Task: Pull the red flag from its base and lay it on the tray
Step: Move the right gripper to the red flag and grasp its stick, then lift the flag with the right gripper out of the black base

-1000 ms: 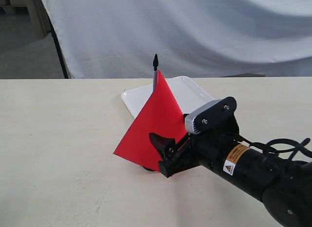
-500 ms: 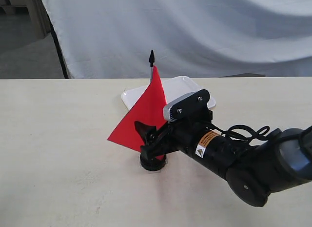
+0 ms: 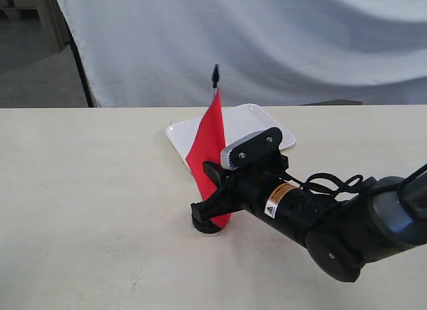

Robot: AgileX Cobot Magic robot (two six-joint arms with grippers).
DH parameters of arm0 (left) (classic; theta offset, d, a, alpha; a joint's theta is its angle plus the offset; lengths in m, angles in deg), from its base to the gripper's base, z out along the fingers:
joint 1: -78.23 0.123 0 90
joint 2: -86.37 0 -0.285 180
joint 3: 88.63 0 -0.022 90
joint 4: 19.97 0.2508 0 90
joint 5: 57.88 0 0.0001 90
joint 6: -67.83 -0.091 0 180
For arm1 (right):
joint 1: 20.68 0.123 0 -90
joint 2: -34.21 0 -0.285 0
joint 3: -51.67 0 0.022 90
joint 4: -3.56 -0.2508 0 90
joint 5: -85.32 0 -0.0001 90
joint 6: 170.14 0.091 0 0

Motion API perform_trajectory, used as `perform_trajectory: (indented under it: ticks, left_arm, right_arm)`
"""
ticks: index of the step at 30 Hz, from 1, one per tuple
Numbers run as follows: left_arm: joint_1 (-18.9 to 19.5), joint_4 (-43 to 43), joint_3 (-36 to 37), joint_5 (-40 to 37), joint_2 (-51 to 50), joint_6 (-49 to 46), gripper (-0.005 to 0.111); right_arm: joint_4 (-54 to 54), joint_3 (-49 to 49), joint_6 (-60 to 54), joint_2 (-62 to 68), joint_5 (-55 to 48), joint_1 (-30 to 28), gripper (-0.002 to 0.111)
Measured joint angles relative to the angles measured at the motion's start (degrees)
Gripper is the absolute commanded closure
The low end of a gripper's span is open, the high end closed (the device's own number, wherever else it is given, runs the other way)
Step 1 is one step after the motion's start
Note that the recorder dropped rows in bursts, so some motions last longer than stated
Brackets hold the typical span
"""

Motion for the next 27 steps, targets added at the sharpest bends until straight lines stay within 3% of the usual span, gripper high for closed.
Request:
perform_trajectory:
  ticks: [7, 15, 22, 27]
  left_arm:
    - [0.0, 0.0, 0.0, 0.0, 0.0, 0.0, 0.107]
    - [0.0, 0.0, 0.0, 0.0, 0.0, 0.0, 0.107]
    - [0.0, 0.0, 0.0, 0.0, 0.0, 0.0, 0.107]
    - [0.0, 0.0, 0.0, 0.0, 0.0, 0.0, 0.107]
  right_arm:
    - [4.2, -0.1, 0.0, 0.0, -0.3, 0.1, 0.109]
    - [2.7, -0.4, 0.2, -8.2, -7.9, 0.1, 0.109]
    - [-1.1, -10.3, -0.7, -13.9, -29.7, -1.4, 0.109]
    - [-1.1, -28.9, -4.2, -11.0, -53.8, -6.3, 0.109]
